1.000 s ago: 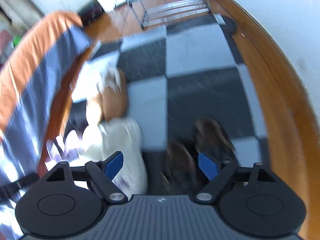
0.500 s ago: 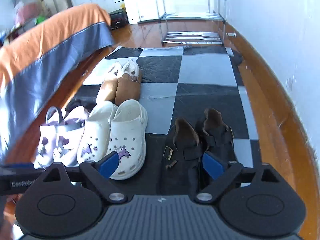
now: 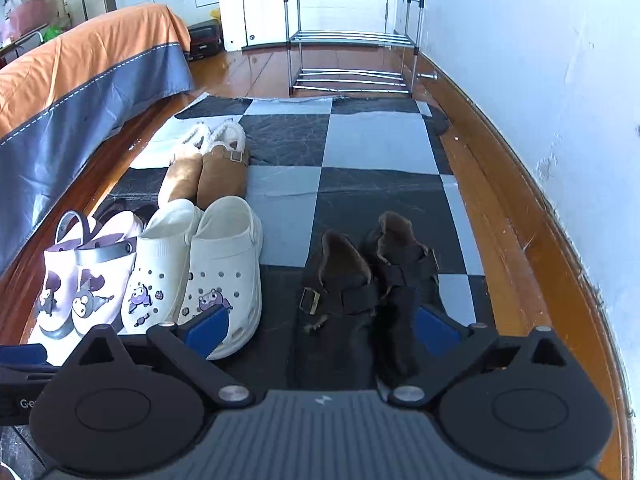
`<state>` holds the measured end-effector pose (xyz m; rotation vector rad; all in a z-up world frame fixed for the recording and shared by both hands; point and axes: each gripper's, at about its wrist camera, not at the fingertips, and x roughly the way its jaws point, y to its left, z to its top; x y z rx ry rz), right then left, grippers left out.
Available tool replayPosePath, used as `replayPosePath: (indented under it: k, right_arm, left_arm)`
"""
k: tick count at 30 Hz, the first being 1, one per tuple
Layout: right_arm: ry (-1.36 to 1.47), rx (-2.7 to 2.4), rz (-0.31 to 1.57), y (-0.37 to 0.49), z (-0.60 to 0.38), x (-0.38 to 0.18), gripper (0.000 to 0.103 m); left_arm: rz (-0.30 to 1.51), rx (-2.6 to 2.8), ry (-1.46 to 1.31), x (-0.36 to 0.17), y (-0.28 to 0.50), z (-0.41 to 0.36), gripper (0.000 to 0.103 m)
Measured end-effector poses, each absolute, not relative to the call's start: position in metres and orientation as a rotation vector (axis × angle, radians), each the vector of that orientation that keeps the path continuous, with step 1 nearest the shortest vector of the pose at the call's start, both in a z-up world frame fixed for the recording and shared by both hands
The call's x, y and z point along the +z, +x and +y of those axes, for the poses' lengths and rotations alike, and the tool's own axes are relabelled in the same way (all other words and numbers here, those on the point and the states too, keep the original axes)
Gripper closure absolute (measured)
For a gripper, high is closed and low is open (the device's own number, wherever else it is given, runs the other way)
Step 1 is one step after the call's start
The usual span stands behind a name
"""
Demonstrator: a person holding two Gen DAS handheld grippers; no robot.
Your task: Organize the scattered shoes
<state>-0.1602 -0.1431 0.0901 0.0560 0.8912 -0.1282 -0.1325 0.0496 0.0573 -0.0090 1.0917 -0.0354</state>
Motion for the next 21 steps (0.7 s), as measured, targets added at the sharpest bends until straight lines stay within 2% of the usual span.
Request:
replayPosePath:
  k: [21]
  right_arm:
    - [0.058, -0.075, 0.941, -0.159, -0.137, 0.08, 0.003]
  left_arm:
    - [1.125, -0.045, 0.013, 0.047, -0.135, 0.04, 0.004]
